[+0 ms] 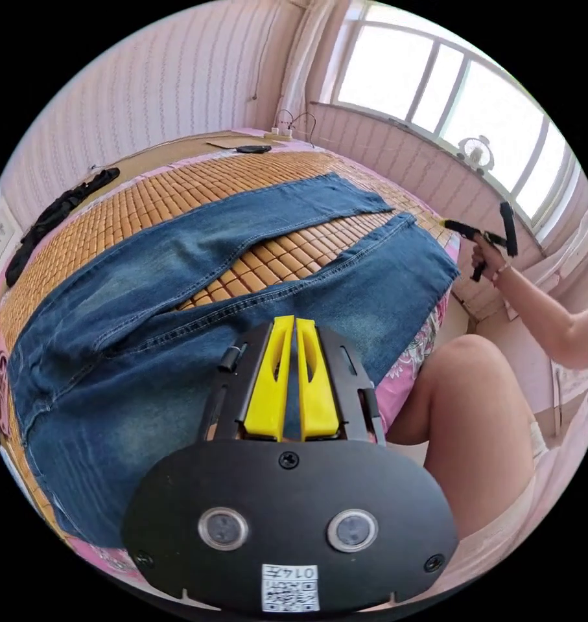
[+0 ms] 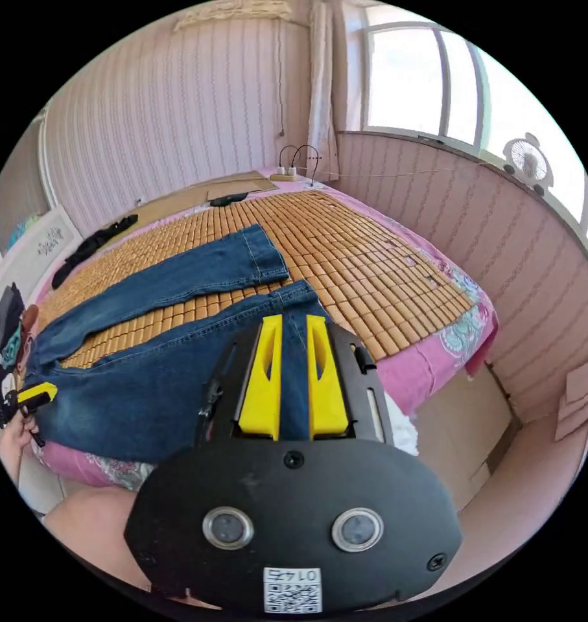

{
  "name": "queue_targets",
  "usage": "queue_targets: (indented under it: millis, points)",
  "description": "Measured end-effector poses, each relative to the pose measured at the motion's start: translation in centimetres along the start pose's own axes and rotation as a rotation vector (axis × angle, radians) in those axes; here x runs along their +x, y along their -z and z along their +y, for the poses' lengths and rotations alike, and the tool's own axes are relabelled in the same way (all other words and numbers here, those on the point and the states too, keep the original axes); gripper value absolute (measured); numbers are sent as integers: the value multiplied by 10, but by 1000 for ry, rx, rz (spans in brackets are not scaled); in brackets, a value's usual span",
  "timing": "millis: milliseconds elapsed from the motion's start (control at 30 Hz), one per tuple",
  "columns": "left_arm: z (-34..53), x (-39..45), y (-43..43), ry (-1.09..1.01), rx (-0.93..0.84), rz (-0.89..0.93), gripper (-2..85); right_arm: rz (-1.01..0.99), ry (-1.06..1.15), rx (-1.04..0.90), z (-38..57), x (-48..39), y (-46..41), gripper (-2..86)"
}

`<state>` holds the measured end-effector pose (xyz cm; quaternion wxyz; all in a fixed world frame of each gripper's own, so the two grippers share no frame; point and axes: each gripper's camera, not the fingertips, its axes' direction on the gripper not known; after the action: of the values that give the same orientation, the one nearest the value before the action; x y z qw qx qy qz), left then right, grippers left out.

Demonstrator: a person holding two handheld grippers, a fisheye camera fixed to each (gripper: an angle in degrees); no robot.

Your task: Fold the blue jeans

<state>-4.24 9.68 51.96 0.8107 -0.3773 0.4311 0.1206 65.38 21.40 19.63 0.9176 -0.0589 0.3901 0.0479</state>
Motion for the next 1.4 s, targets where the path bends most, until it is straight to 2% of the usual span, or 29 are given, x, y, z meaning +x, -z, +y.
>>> queue_targets:
  millis: [67, 167, 233, 300, 467, 600, 767, 900, 967, 1033, 1233, 1400]
  points:
    - [19, -27, 26, 123, 44, 15, 30, 9, -73, -17, 40, 20, 18, 94]
    - [59, -75, 63, 282, 55, 7, 61, -26, -357, -46, 98, 62, 35, 84]
    - [85, -102, 88, 339, -30, -112, 66, -149, -492, -74, 123, 81, 38, 74]
    - [104, -119, 110, 367, -61, -229, 65, -193, -533, -50, 130, 84, 40, 74]
    - [151, -161, 163, 515, -35, -295, 101, -228, -504, -64, 113, 74, 36, 82]
    - [189, -198, 192, 656, 13, -342, 115, -80, -325, -134, 87, 42, 27, 97]
    - [225, -239, 210, 915, 24, -323, 164, 51, -380, -180, 74, 42, 18, 135]
    - [219, -256, 208, 897, 53, -269, 161, 154, -414, -225, 70, 50, 2, 136]
    - [213, -262, 201, 874, 21, -216, 146, 117, -443, -272, 70, 56, -10, 120]
    - [207, -272, 188, 870, -61, -163, 120, -23, -470, -259, 65, 60, -12, 67]
    - [179, -278, 181, 756, -220, -242, 109, -57, -422, -260, 50, 54, -15, 52]
    - [168, -278, 179, 699, -275, -237, 85, -106, -493, -240, 48, 61, -8, 12]
